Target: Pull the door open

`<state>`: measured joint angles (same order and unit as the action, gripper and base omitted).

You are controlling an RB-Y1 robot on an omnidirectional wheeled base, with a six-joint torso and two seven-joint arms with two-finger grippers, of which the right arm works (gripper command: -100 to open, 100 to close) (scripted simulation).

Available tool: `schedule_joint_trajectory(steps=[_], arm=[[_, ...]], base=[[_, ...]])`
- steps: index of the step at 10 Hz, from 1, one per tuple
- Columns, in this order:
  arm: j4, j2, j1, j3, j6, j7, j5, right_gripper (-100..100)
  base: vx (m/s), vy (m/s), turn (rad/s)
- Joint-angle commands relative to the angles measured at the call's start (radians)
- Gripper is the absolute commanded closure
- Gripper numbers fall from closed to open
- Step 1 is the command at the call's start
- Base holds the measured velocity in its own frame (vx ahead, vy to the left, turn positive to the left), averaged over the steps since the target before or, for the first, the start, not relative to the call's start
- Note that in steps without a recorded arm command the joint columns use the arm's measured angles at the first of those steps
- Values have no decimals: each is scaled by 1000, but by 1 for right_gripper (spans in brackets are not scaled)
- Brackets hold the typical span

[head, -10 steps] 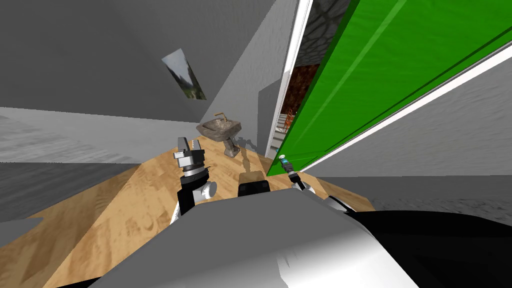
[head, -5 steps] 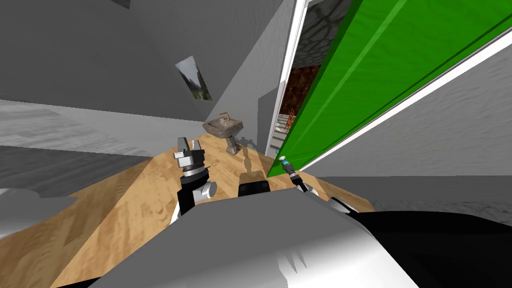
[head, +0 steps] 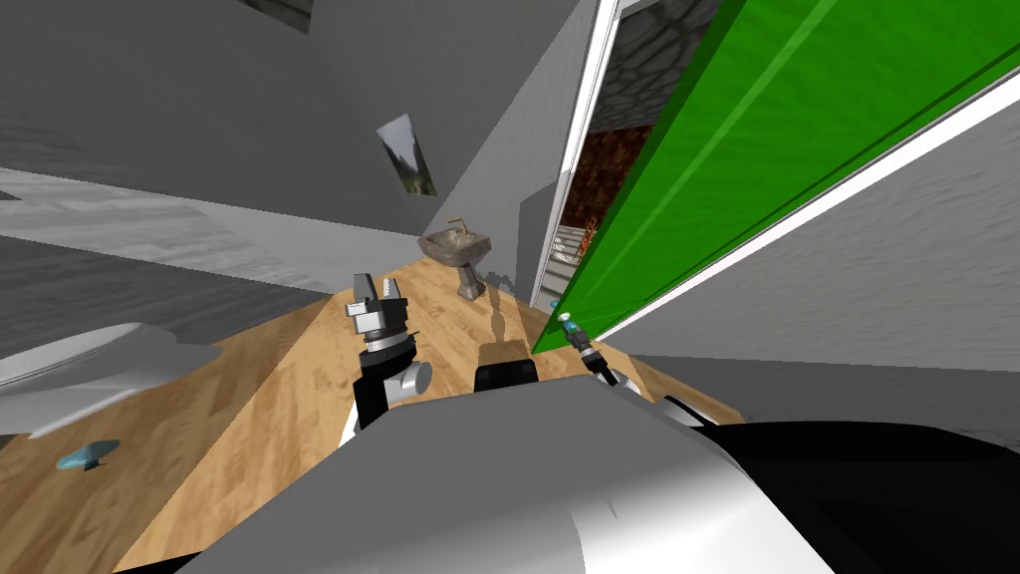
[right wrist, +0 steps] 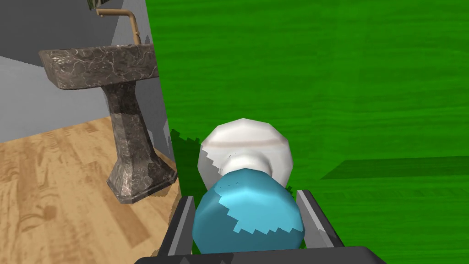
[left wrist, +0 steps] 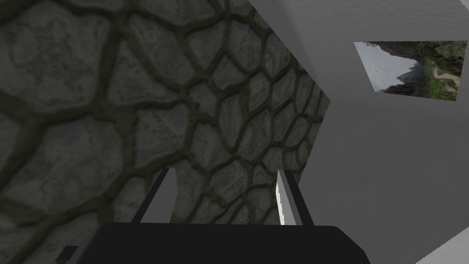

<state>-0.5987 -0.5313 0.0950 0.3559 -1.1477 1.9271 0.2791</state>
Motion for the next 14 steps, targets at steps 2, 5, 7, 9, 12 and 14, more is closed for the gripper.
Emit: schedule_joint_trajectory(steps=[2, 5, 7, 9, 12, 14], arm=[[13, -10, 13, 11, -37, 14, -6, 100], [23, -12, 13, 17, -48, 20, -9, 100], [33, -14, 12, 22, -57, 24, -10, 100], [40, -16, 9, 26, -64, 27, -9, 100], [51, -18, 6, 32, -77, 31, -9, 100], [58, -20, 3, 35, -85, 34, -8, 100]], base=[[-199, -113, 176], [-148, -46, 87], [-170, -55, 148], [-189, -99, 165], [-208, -94, 171], [-209, -76, 153]])
